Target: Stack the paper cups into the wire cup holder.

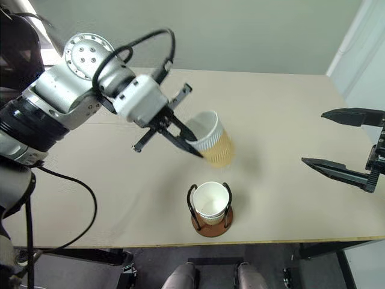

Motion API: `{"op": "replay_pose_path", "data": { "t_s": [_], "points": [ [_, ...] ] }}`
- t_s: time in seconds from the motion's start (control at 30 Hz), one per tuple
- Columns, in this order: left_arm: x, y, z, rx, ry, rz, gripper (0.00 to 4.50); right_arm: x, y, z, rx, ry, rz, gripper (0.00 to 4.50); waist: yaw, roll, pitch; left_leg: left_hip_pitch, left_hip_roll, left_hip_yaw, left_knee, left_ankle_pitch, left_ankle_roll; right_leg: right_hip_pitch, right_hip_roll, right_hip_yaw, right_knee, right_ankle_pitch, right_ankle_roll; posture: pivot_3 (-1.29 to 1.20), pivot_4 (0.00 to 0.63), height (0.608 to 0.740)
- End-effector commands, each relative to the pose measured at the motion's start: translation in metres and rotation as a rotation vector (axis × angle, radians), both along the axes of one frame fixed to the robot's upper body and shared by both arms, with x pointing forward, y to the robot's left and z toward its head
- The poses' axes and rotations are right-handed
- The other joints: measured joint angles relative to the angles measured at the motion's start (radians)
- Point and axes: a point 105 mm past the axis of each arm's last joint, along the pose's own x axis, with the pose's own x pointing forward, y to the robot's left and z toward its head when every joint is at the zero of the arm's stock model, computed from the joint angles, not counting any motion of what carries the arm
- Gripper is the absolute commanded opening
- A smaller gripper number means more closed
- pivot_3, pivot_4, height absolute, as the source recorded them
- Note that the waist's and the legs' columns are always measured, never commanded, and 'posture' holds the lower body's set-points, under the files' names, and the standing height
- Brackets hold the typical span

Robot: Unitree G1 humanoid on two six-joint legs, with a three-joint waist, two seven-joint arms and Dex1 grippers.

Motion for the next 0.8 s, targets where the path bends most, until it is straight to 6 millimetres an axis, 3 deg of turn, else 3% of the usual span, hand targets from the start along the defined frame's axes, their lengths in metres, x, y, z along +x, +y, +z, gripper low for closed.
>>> {"op": "replay_pose_path", "data": {
  "t_s": [0.03,0.17,0.4,0.8],
  "points": [
    [-0.01,0.003,-0.005,0.075,-0.031,-0.098,0.03,-0.013,0.001,0.007,-0.038,-0.02,0.003,4.5,0.002,0.0,0.0,0.0,0.0,0.001,0.001,-0.001,0.002,0.0,0.0,0.001,0.0,0.0,0.0,0.0,0.15,0.74],
    [-0.013,0.0,-0.01,0.118,-0.053,-0.156,0.03,-0.034,0.012,-0.004,-0.075,0.073,0.087,4.5,0.005,0.0,0.001,-0.001,0.0,0.004,0.002,-0.003,0.004,0.0,-0.001,0.005,-0.001,0.0,0.002,0.0,0.15,0.74],
    [-0.015,-0.006,-0.012,0.153,-0.086,-0.231,0.03,-0.072,0.059,-0.029,-0.039,0.244,0.325,4.5,0.0,0.0,0.001,0.003,0.0,0.013,0.001,-0.004,0.004,0.0,0.001,0.007,0.001,-0.007,-0.006,0.0,0.15,0.74],
    [-0.016,-0.005,-0.017,0.202,-0.113,-0.284,0.03,-0.064,0.057,-0.03,-0.036,0.229,0.229,4.5,0.0,-0.001,0.001,0.004,0.001,0.017,0.006,-0.009,0.007,0.0,0.0,0.009,0.004,-0.007,-0.007,0.0,0.15,0.74]
  ]
}}
